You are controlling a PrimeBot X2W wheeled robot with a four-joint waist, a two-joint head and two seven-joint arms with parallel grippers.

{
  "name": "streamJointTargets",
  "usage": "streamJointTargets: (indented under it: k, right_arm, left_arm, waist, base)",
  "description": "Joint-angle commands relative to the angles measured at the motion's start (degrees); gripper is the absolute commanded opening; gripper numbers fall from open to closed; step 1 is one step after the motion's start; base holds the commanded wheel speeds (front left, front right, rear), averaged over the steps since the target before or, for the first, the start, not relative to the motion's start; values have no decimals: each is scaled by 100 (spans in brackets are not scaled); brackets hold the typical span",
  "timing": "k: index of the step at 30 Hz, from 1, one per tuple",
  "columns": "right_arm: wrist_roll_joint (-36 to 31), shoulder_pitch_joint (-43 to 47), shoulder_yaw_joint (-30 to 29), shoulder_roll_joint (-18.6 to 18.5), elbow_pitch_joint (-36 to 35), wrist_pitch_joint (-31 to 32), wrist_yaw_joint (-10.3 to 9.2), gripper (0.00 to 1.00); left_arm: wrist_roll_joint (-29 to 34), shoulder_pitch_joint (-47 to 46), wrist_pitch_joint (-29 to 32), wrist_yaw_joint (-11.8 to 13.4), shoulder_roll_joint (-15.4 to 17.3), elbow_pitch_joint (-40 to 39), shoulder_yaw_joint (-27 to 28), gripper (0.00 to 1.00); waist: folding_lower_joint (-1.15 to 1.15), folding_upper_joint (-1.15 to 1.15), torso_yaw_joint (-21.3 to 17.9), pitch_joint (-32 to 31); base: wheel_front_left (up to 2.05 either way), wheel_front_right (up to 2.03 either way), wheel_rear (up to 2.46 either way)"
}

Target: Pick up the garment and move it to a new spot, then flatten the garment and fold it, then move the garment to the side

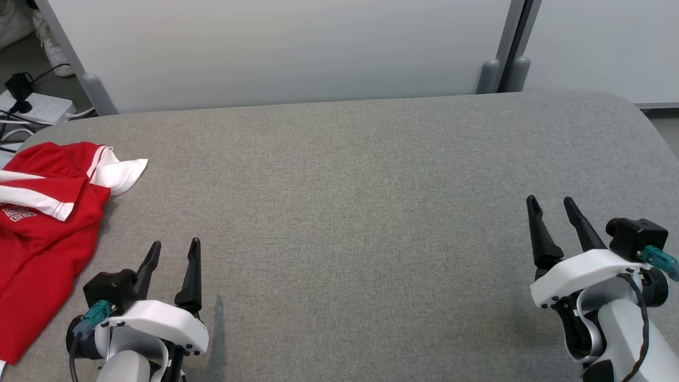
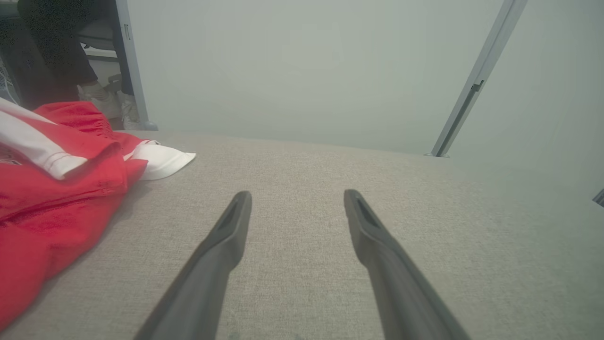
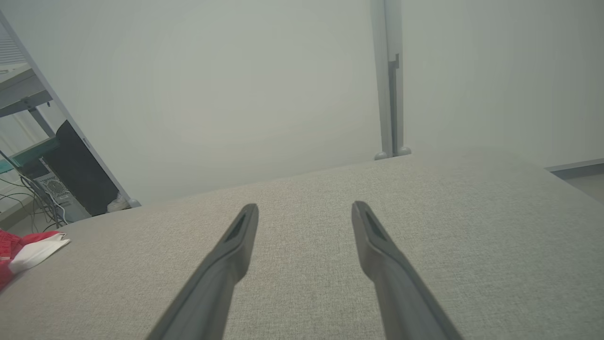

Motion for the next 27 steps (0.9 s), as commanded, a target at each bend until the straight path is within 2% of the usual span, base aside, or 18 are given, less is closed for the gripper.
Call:
streamJointTargets:
  k: [1,18,27]
  right_arm:
    - [-184,-254,142,-55,-70,-126,37,100]
    - [-1352,-560,145,-106,45,-412,48,100]
    - [-1426,-535,-23,-67,53,-418,48,100]
  left_arm:
    - [185,-322,-79,69,112,-109,173,100]
    - [1357,-548,-366,209,128,107,347,100]
    - [1374,-533,-372,253,101,107,460,100]
  waist:
    - [0,0,-1,3]
    - [0,0,-20,117]
    - [0,0,-15,110]
  base:
    - [0,0,0]
    - [0,0,0]
    - [0,0,0]
